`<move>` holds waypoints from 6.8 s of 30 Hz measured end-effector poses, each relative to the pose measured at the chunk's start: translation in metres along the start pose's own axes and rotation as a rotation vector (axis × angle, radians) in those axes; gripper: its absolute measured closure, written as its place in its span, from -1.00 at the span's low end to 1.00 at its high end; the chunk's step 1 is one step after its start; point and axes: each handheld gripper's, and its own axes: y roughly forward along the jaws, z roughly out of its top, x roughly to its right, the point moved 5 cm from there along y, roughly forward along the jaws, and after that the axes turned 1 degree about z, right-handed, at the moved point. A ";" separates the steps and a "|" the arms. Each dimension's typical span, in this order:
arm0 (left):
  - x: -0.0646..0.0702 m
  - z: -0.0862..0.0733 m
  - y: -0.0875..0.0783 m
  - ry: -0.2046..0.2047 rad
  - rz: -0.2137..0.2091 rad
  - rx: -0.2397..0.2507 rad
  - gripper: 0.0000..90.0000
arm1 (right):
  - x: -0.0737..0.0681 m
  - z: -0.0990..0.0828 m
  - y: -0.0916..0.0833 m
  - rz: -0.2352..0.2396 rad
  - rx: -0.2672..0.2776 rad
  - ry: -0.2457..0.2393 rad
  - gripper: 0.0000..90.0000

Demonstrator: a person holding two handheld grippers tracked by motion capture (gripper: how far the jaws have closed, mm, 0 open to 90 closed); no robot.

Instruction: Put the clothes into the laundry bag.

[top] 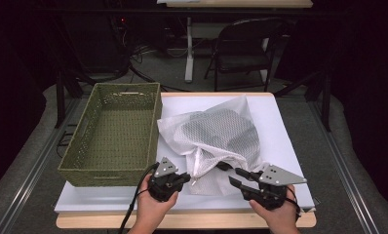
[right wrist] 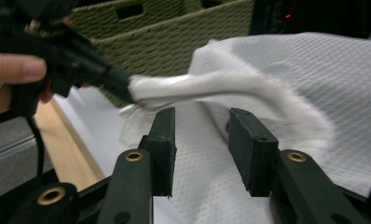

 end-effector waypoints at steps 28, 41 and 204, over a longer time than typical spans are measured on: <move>0.016 0.029 0.032 0.021 -0.034 0.000 1.00 | -0.009 -0.018 0.058 0.052 -0.096 -0.018 0.46; 0.013 0.024 0.026 0.015 -0.022 -0.002 1.00 | 0.001 -0.013 0.051 0.024 -0.054 -0.007 0.90; -0.041 -0.069 -0.059 -0.102 0.198 -0.055 0.51 | 0.079 -0.099 -0.056 -0.156 -0.287 0.303 0.91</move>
